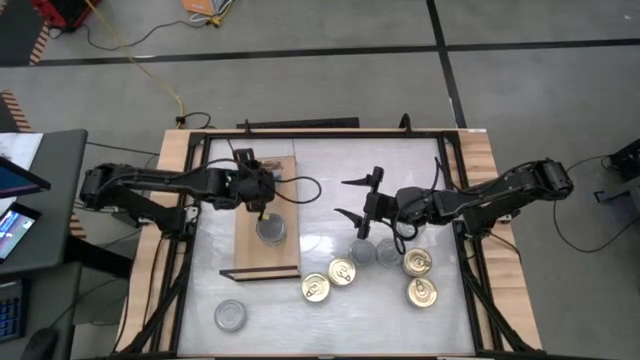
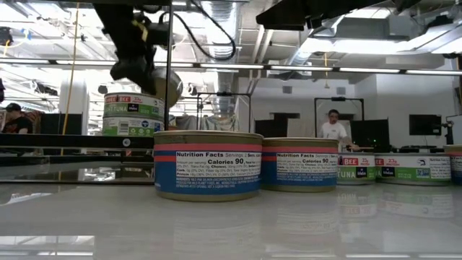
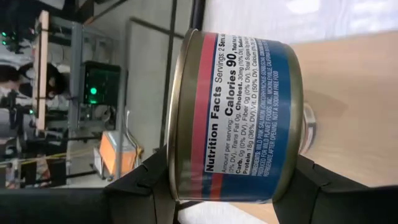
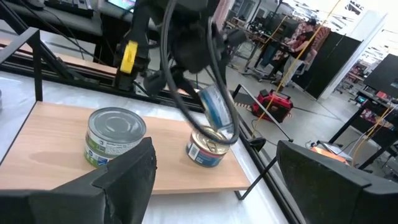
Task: Stack canned seafood by type on shelf
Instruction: Stack the blue-pink tuna can on top of the other blue-pink tuna can on the shelf
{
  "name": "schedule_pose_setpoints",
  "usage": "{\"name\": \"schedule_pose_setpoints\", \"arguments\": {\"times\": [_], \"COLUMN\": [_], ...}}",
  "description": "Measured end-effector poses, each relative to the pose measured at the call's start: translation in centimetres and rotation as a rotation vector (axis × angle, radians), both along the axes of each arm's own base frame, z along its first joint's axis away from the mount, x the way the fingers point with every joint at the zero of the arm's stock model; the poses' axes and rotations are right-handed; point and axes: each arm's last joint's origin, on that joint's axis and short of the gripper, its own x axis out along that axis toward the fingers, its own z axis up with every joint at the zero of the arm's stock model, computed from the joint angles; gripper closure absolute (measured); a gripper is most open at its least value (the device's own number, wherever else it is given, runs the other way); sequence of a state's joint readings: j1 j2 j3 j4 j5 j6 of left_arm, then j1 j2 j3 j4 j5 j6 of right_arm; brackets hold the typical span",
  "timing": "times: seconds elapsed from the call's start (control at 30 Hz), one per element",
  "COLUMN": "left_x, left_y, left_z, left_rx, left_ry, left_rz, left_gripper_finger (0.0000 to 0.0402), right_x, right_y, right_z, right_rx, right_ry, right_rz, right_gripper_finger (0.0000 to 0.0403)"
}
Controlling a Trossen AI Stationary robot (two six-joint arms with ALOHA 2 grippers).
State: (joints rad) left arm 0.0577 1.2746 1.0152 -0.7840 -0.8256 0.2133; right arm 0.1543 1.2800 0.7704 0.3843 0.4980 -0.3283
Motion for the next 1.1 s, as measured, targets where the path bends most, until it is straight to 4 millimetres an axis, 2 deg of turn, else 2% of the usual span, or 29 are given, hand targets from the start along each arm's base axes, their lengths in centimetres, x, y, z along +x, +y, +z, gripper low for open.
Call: {"name": "schedule_pose_setpoints", "arguments": {"times": [0.47, 0.67, 0.83, 1.1], "left_x": [-0.2, -0.5, -0.3, -0.4], "left_y": [2.9, 3.2, 3.3, 3.3], "left_z": [-3.1, -3.7, -3.8, -3.7], "left_rx": [0.006, -0.009, -0.072, -0.061], "left_ry": [-0.028, -0.017, -0.047, -0.043], "left_rz": [0.059, 0.069, 0.044, 0.051], "left_gripper_finger": [0.0213, 0.0212, 0.0196, 0.0174], "right_x": [0.0, 0.0, 0.0, 0.0], "right_y": [0.0, 0.0, 0.0, 0.0], "right_z": [0.0, 0.0, 0.0, 0.0], "right_rx": [0.0, 0.008, 0.012, 0.013], "right_ry": [0.002, -0.001, -0.003, -0.003], "right_rz": [0.0, -0.001, -0.002, -0.002], "right_gripper_finger": [0.0042, 0.0042, 0.0042, 0.0042]}}
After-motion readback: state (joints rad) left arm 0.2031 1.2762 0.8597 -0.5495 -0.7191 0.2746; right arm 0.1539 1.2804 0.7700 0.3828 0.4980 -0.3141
